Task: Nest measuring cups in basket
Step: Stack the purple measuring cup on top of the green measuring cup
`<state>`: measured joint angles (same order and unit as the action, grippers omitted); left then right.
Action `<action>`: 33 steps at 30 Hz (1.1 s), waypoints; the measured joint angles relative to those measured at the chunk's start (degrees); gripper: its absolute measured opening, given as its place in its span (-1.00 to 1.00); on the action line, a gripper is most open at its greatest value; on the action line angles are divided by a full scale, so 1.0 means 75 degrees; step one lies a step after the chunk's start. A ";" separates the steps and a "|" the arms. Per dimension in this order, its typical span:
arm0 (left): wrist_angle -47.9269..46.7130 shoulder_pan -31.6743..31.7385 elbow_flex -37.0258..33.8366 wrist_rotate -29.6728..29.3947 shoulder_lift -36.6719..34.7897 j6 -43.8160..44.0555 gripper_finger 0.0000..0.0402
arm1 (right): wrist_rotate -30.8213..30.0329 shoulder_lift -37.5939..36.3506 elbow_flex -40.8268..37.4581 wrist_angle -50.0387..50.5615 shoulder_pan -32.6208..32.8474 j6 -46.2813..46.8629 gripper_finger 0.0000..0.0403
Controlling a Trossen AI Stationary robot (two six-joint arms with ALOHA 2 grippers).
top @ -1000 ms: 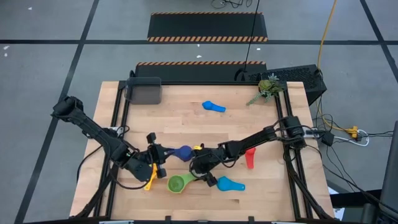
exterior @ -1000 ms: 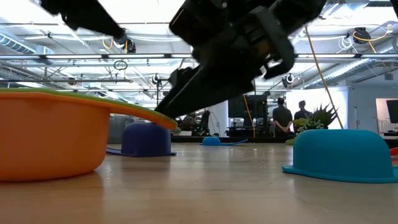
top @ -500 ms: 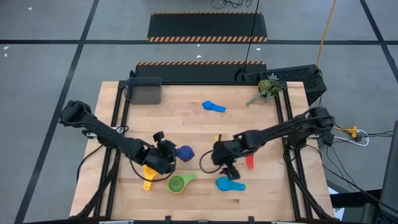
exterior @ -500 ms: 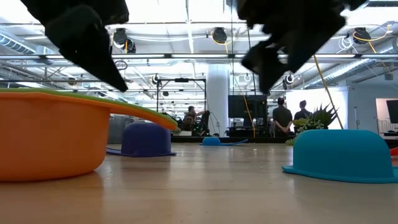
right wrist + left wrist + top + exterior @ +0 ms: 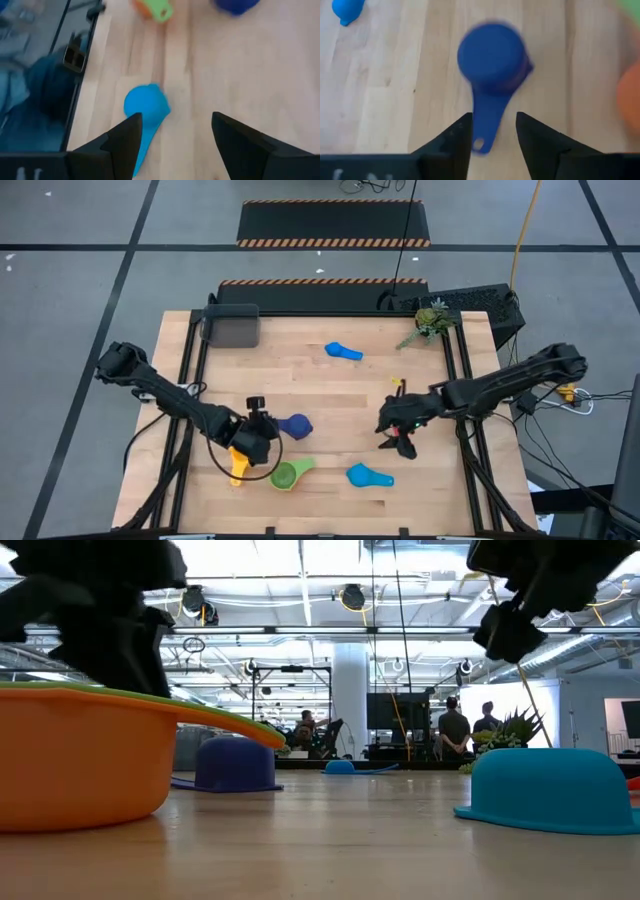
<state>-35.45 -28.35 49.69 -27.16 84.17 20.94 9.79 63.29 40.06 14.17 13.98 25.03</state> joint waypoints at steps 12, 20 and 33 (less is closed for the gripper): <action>-0.0492 -0.0291 0.0088 -0.0260 0.1814 -0.2738 0.08 | -0.0725 -0.0417 -0.0051 -0.0270 0.0003 0.0091 0.14; -0.0678 -0.0244 0.0401 -0.0741 0.2084 -0.2898 -0.11 | -0.0712 -0.0391 -0.0051 -0.0327 0.0002 -0.0216 0.14; -0.1212 -0.0182 0.0411 -0.0726 0.1940 -0.2588 -0.14 | -0.0710 -0.0391 -0.0051 -0.0375 0.0000 -0.0279 0.14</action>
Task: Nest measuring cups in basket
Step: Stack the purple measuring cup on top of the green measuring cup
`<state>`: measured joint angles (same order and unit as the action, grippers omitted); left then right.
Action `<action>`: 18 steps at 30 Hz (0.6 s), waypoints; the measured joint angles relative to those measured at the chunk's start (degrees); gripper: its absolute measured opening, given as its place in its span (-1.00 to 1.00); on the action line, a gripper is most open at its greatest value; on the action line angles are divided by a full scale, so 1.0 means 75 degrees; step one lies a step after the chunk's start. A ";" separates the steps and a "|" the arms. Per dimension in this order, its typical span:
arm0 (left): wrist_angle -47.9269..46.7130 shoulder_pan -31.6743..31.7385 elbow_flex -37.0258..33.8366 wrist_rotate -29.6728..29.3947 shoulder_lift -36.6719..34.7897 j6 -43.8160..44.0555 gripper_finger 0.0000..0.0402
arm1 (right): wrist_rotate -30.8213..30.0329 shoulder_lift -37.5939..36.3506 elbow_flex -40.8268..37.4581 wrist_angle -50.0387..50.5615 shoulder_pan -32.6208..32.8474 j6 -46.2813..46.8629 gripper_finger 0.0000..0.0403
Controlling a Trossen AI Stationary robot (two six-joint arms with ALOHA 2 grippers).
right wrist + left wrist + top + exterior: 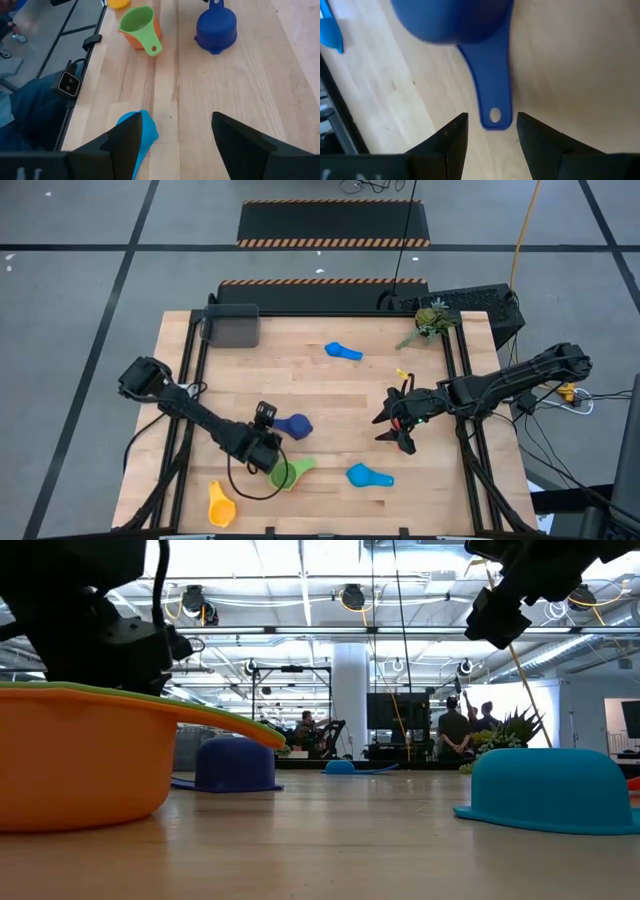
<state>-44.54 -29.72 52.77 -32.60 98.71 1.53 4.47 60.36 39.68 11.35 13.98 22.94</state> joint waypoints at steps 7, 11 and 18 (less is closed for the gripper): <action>-0.0452 -0.0012 0.0000 0.0000 -0.0017 -0.0288 -0.14 | 0.0003 0.0000 0.0000 0.0000 0.0000 -0.0003 0.14; -0.0298 0.0000 -0.0024 -0.0002 -0.0017 -0.0588 -0.14 | 0.0003 0.0000 0.0000 -0.0003 0.0000 0.0022 0.14; 0.0235 0.0009 -0.0407 -0.0055 -0.0017 -0.1220 -0.14 | 0.0003 0.0000 0.0000 -0.0003 0.0000 0.0023 0.14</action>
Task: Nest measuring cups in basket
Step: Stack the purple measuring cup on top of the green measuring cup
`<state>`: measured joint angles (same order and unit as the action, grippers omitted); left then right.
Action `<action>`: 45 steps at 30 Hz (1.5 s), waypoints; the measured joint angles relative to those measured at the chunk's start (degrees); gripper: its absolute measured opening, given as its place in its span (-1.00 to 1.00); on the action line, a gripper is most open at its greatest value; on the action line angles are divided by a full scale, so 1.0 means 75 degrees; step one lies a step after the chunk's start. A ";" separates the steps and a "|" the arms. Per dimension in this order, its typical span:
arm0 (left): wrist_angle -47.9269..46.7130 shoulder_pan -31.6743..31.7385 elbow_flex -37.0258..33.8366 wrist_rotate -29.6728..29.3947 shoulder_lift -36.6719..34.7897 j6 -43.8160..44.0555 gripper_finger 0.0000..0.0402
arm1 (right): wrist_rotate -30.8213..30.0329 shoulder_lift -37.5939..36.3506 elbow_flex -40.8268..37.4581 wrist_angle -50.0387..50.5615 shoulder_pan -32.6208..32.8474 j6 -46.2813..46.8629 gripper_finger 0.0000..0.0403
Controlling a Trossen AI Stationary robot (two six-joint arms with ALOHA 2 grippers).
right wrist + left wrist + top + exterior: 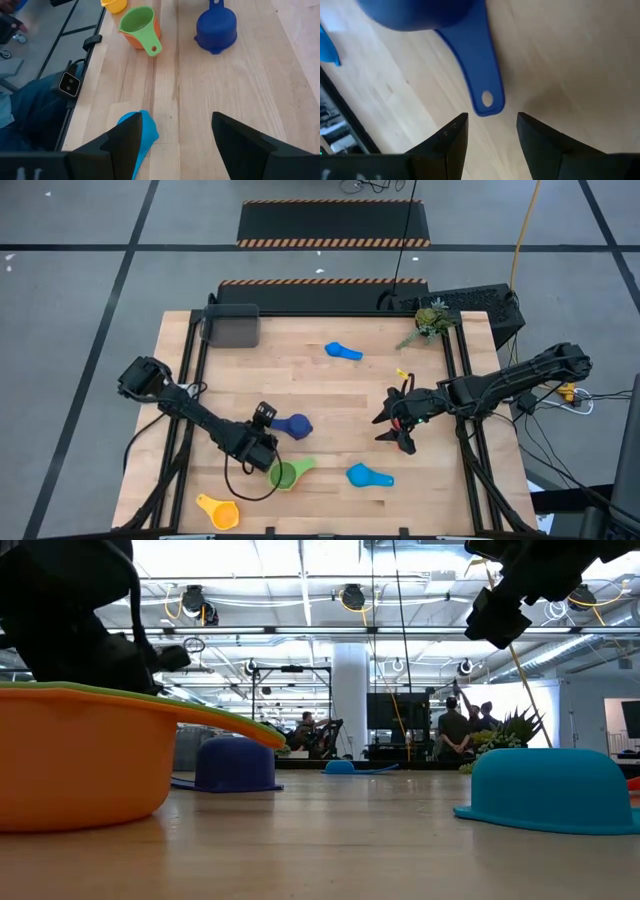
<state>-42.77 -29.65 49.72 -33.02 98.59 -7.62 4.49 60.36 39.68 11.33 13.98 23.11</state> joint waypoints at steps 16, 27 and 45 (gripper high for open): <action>0.1349 -0.0017 -0.0678 -0.0552 -0.0041 -0.1010 -0.21 | 0.0000 0.0000 0.0000 0.0000 0.0000 -0.0009 0.15; 0.1651 -0.0045 -0.0703 -0.0315 -0.0006 -0.0900 -0.93 | -0.0026 0.0000 0.0003 -0.0060 0.0000 -0.0026 0.15; 0.2485 0.0015 -0.0554 -0.1625 0.0015 0.0849 -0.97 | -0.0946 0.0000 0.0003 -0.0618 -0.0020 -0.0758 0.15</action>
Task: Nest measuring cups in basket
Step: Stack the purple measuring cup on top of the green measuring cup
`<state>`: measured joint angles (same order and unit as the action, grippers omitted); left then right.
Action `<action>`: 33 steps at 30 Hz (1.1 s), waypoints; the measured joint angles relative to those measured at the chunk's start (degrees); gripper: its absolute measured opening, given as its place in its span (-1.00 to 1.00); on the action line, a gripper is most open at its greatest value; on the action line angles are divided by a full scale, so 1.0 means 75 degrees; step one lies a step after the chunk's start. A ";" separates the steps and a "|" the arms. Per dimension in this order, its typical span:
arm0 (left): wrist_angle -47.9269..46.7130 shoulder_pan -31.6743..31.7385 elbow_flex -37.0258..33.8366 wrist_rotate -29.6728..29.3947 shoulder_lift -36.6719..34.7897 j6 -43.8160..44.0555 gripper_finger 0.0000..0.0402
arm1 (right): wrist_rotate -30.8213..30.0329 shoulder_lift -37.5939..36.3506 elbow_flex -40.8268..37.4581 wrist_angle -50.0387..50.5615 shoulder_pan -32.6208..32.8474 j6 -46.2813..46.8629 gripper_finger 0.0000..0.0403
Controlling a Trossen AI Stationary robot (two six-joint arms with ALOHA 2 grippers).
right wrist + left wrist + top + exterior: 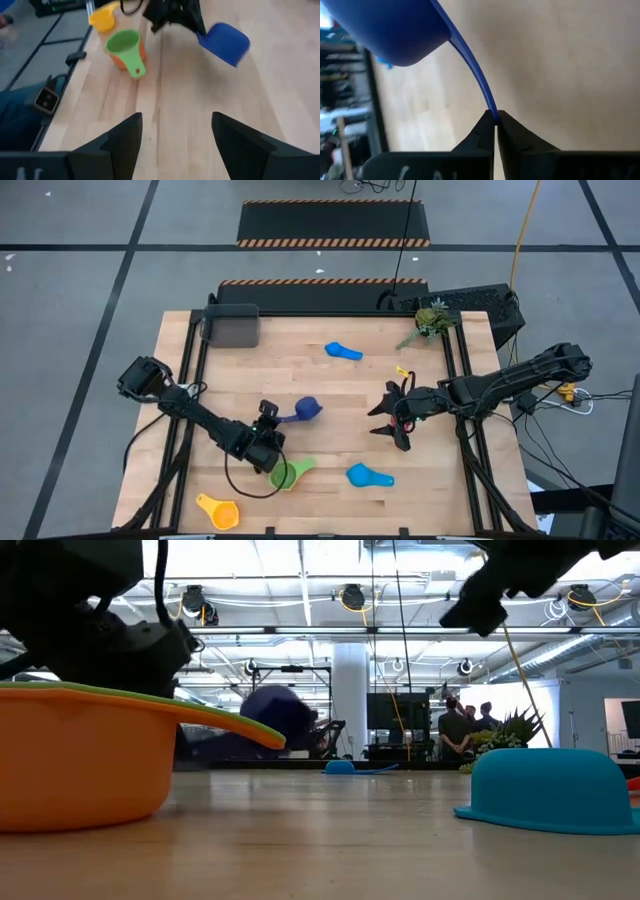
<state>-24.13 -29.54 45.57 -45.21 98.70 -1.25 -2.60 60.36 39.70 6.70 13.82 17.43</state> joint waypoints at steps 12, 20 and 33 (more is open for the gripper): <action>0.0081 0.0252 0.0610 -0.1470 -0.0006 0.0445 -0.98 | -0.1311 0.0000 0.0000 -0.1175 0.0000 -0.0490 0.15; 0.0108 0.0569 0.1516 -0.2166 -0.0009 0.0444 -0.98 | -0.2052 0.0000 0.0000 -0.1180 0.0000 -0.0443 0.15; 0.1344 0.0759 0.2581 -0.2852 -0.0020 0.0450 -0.98 | -0.2064 0.0148 -0.0046 -0.1951 0.0017 -0.0418 0.15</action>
<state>-14.05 -23.85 64.93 -66.60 98.54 2.12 -18.09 61.47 39.36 -7.93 13.96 14.30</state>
